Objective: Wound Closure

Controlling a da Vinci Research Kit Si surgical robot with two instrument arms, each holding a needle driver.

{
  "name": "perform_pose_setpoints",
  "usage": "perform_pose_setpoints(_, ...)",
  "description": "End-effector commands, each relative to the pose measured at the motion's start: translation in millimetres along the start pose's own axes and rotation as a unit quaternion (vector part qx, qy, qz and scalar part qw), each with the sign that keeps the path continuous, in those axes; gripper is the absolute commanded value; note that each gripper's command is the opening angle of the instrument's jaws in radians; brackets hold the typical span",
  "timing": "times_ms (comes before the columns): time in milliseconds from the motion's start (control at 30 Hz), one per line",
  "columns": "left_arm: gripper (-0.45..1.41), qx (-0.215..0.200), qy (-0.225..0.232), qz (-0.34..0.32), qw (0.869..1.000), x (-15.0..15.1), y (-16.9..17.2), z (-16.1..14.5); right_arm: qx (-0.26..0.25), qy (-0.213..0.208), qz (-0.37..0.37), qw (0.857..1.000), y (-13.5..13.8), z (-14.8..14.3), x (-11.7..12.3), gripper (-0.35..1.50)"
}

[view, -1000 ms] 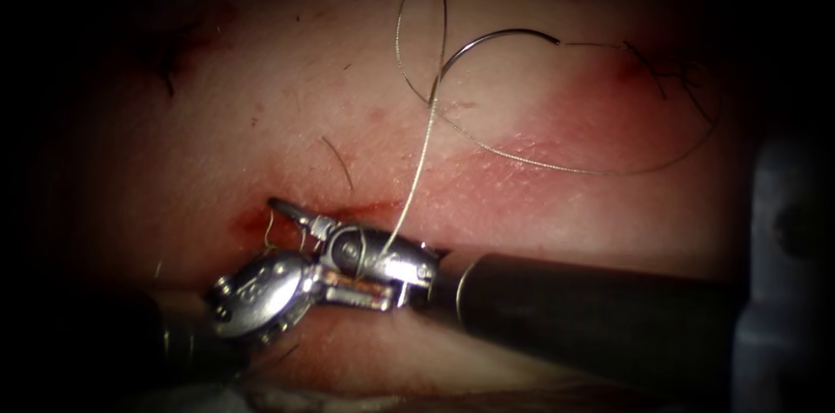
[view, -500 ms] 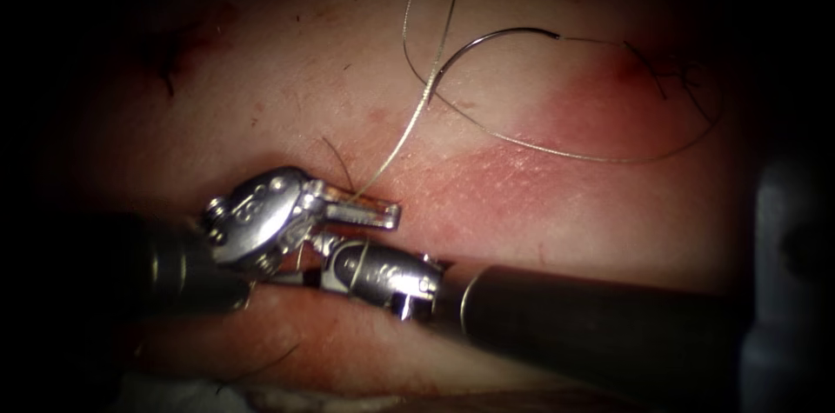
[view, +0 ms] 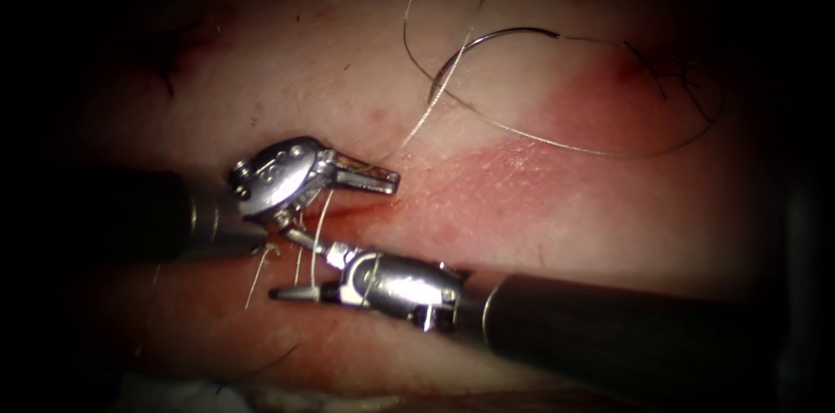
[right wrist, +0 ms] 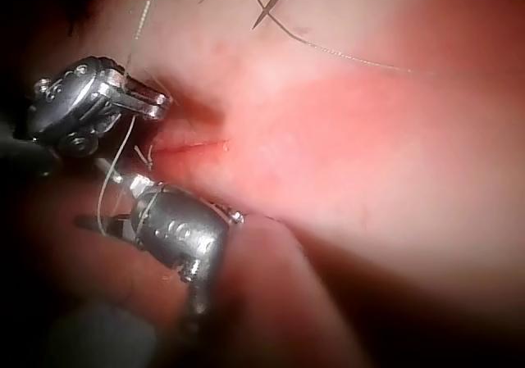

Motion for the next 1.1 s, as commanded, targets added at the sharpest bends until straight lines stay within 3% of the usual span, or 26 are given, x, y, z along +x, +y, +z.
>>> perform_pose_setpoints(33, 0.04, -0.001, -0.003, -0.001, 1.000, -0.9, -0.1, 0.4, 0.005, 0.005, 0.003, 1.000, -0.7, 0.6, -0.4, 1.21)
perform_pose_setpoints(333, 0.00, -0.002, -0.013, 0.008, 1.000, -3.1, -1.0, -0.5, 0.024, 0.064, 0.005, 0.998, -1.1, -0.2, 1.3, 1.20)
perform_pose_setpoints(733, -0.05, 0.002, -0.001, 0.017, 1.000, -5.3, 1.5, -3.6, -0.007, 0.109, 0.012, 0.994, 0.1, -2.1, 2.5, 1.18)
perform_pose_setpoints(1100, -0.05, 0.015, 0.029, 0.020, 0.999, -9.1, 5.3, -6.7, -0.055, 0.107, 0.017, 0.993, 1.5, -2.5, 2.0, 1.16)
